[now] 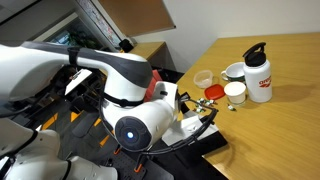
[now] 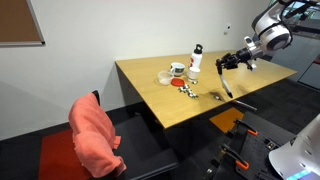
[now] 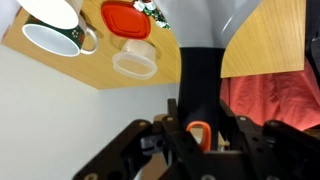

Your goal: Use the brush to sweep the candy to the left side of the table

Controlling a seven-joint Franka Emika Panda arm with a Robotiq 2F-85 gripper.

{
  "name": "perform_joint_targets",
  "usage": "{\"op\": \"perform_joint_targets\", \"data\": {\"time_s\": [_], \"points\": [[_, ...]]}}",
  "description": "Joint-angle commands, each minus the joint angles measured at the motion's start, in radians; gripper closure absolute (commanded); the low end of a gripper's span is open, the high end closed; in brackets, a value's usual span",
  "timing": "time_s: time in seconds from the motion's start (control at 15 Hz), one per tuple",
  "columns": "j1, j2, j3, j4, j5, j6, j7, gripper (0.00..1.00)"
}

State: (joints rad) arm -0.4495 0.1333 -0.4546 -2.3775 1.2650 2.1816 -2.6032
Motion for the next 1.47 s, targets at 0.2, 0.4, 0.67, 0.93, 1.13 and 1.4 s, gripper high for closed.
{"op": "perform_joint_targets", "data": {"time_s": [0.2, 0.4, 0.67, 0.93, 1.13, 1.4], "points": [[-0.018, 0.146, 0.020, 0.099, 0.047, -0.072, 0.001, 0.84], [-0.019, 0.189, 0.029, 0.134, 0.054, -0.069, 0.000, 0.84], [-0.019, 0.228, 0.048, 0.190, 0.052, -0.071, 0.000, 0.84], [-0.020, 0.277, 0.078, 0.241, 0.060, -0.082, 0.000, 0.84], [-0.105, 0.308, 0.183, 0.266, 0.045, -0.065, 0.000, 0.84], [-0.191, 0.349, 0.294, 0.300, 0.035, -0.055, 0.000, 0.84]]}}
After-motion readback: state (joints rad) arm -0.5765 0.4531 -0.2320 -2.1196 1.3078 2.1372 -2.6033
